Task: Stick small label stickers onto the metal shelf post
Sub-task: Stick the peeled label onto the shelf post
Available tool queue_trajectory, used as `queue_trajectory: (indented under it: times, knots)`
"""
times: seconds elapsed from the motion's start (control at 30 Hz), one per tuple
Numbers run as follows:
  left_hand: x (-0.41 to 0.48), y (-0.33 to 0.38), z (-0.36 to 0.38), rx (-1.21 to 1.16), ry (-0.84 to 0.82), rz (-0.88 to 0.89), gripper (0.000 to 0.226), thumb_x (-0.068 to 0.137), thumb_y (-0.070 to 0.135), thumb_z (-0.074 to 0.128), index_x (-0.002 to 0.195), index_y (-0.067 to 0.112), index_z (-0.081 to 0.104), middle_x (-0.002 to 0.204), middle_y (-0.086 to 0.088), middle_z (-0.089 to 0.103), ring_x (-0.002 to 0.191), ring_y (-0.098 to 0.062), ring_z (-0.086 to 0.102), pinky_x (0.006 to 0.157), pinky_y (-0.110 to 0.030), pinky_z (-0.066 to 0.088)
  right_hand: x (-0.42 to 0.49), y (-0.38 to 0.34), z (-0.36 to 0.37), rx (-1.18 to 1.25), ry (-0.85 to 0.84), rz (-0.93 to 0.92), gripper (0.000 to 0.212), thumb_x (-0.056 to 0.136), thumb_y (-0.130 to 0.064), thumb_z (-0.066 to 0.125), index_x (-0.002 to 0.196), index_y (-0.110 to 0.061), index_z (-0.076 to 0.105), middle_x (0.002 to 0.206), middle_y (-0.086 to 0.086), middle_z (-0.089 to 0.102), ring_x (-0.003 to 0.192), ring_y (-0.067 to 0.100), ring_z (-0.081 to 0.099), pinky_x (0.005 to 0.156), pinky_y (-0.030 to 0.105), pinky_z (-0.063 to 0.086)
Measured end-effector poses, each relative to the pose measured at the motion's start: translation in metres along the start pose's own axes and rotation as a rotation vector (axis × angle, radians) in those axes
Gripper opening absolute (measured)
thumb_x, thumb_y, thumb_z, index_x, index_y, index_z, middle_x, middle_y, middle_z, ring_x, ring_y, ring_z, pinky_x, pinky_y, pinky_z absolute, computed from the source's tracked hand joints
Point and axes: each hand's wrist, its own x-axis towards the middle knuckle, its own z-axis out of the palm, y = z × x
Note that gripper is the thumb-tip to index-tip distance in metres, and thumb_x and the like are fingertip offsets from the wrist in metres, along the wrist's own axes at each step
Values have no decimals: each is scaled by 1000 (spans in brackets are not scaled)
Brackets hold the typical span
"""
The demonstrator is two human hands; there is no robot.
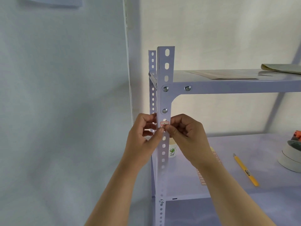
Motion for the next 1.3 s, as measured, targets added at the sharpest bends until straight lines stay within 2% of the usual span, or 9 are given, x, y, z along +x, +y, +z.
queue_trajectory:
  times: [0.1,0.2,0.43,0.57,0.67,0.77,0.9,1.13,1.3]
  knots:
    - [0,0,4,-2,32,19,26,85,20,68,105,32,58,104,-6,72,94,-22,68,73,-23,53,-1,2,3,-82,30,-29,12,91,-6,69,83,-15,66,73,-6,70,66,15,64,63,30,53]
    - [0,0,7,9,55,37,21,86,21,66,104,30,58,100,-7,71,88,-21,67,68,-20,51,-3,2,9,-127,103,-47,18,91,-9,70,78,-19,62,66,-13,65,59,5,58,57,16,45]
    - [3,4,12,61,123,41,24,86,36,69,97,17,60,93,12,72,81,-14,70,63,-25,52,-2,3,14,-177,193,-60,29,94,-12,65,72,-29,58,65,-20,64,57,2,57,55,9,40]
    - [7,7,8,54,120,45,34,83,46,66,92,14,59,87,10,74,77,-17,71,63,-33,56,1,3,7,-125,119,-63,21,95,-7,64,78,-18,65,70,-8,69,62,19,64,59,35,55]
    - [8,8,2,24,50,54,21,85,36,71,90,20,59,87,10,75,75,-11,69,64,-23,52,2,4,2,-22,68,-46,12,94,-3,64,84,-7,68,73,1,71,66,36,62,64,49,54]
    - [6,5,-1,-15,6,48,14,85,30,72,92,31,59,93,11,73,77,-5,66,68,-17,50,0,3,2,4,40,-25,13,94,-3,65,83,-11,68,72,1,72,67,37,62,63,46,54]
    - [5,0,-3,-60,-27,31,17,87,24,71,98,31,60,100,7,73,84,-8,65,74,-20,52,3,4,-5,22,-37,18,10,91,6,65,85,-2,67,70,-2,72,63,12,65,62,21,53]
    - [12,-4,-13,-95,-113,-44,29,75,39,74,102,35,64,96,17,72,83,-10,66,78,-41,58,10,-2,-10,-6,-69,95,8,89,7,67,84,2,65,79,16,75,69,37,68,70,39,58]
    - [6,7,-17,-60,-156,-100,39,75,24,72,112,30,63,106,16,72,90,-6,67,73,-26,54,6,-7,-10,-38,-54,140,10,84,14,68,88,5,66,80,14,76,67,22,66,72,37,58]
